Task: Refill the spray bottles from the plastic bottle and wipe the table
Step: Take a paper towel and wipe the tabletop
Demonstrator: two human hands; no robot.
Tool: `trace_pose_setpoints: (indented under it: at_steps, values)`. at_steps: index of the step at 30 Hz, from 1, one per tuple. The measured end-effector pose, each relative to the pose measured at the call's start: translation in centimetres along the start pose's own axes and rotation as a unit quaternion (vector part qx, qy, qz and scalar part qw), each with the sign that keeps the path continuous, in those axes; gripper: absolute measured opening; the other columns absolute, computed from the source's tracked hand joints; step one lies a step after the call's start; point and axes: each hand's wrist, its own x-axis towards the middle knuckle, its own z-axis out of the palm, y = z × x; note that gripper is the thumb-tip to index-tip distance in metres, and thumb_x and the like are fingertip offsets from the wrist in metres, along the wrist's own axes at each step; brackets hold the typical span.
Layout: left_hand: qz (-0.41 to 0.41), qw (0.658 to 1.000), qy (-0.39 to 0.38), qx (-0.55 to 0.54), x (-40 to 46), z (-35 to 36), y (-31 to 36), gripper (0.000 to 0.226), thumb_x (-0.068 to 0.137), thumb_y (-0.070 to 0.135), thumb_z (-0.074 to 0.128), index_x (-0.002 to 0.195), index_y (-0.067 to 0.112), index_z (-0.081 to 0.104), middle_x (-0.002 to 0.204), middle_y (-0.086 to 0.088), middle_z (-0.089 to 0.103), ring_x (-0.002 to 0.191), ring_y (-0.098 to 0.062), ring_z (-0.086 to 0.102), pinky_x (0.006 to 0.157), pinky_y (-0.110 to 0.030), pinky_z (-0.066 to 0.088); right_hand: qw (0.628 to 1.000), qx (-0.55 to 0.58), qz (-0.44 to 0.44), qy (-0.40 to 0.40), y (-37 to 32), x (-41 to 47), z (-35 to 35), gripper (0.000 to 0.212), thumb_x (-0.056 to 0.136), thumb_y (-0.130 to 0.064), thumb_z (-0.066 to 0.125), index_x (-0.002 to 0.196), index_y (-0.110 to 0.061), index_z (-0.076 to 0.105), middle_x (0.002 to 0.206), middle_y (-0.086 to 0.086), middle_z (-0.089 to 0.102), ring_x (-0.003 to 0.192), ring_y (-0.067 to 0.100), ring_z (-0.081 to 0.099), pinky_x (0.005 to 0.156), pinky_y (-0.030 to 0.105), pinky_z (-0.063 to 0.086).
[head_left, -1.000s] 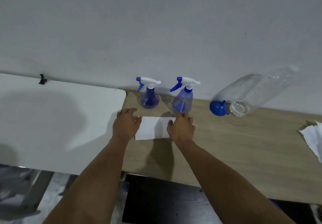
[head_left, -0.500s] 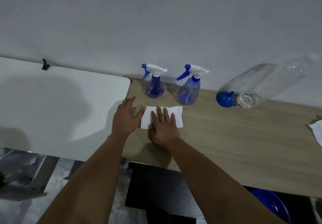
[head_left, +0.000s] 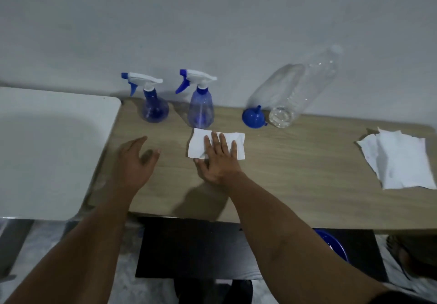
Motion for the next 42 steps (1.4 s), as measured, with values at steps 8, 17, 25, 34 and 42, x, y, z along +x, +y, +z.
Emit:
trace_pose_setpoints:
  at_steps: [8, 17, 25, 34, 42]
  values:
    - [-0.043, 0.999, -0.009, 0.01, -3.7, 5.9, 7.2, 0.056, 0.086, 0.047, 0.068, 0.135, 0.021, 0.055, 0.135, -0.006, 0.058, 0.116, -0.032, 0.059, 0.104, -0.045, 0.045, 0.997, 0.026, 0.072, 0.02, 15.2, -4.5, -2.8, 0.087, 0.1, -0.07, 0.019, 0.168, -0.022, -0.006, 0.175, 0.001, -0.018, 0.16, 0.02, -0.022, 0.126, 0.057, -0.015]
    - [0.009, 1.0, -0.005, 0.026, -7.0, 9.4, 14.0, 0.052, 0.087, 0.04, 0.071, 0.13, 0.013, 0.06, 0.129, -0.012, 0.062, 0.111, -0.034, 0.061, 0.101, -0.046, 0.046, 0.966, 0.062, 0.246, 0.043, 30.5, -12.9, -4.6, 0.095, 0.096, -0.079, 0.016, 0.167, -0.022, -0.011, 0.174, 0.003, -0.022, 0.159, 0.022, -0.025, 0.126, 0.057, -0.015]
    - [0.02, 0.999, 0.025, -0.018, -8.5, 7.5, 13.3, 0.053, 0.086, 0.041, 0.073, 0.125, 0.006, 0.064, 0.122, -0.014, 0.066, 0.113, -0.032, 0.062, 0.099, -0.043, 0.049, 0.942, 0.099, 0.312, 0.066, 27.6, -19.3, -2.0, 0.107, 0.089, -0.086, 0.005, 0.166, -0.015, -0.012, 0.174, 0.009, -0.021, 0.159, 0.027, -0.025, 0.126, 0.057, -0.016]
    - [-0.039, 0.999, 0.026, -0.027, -8.0, 1.1, 6.3, 0.057, 0.088, 0.053, 0.062, 0.131, 0.015, 0.062, 0.129, -0.008, 0.063, 0.121, -0.027, 0.056, 0.105, -0.037, 0.043, 0.951, 0.079, 0.293, 0.065, 12.6, -14.9, 1.0, 0.116, 0.087, -0.091, 0.008, 0.166, -0.007, -0.008, 0.173, 0.015, -0.018, 0.159, 0.032, -0.024, 0.125, 0.059, -0.015]
    - [-0.073, 0.996, 0.029, -0.041, -6.7, -5.2, -1.6, 0.059, 0.091, 0.059, 0.056, 0.139, 0.025, 0.053, 0.143, 0.002, 0.052, 0.128, -0.018, 0.049, 0.106, -0.033, 0.038, 0.97, 0.069, 0.226, 0.056, -2.5, -7.8, 2.7, 0.117, 0.088, -0.09, 0.012, 0.165, -0.004, -0.006, 0.174, 0.016, -0.016, 0.159, 0.033, -0.023, 0.125, 0.062, -0.014]
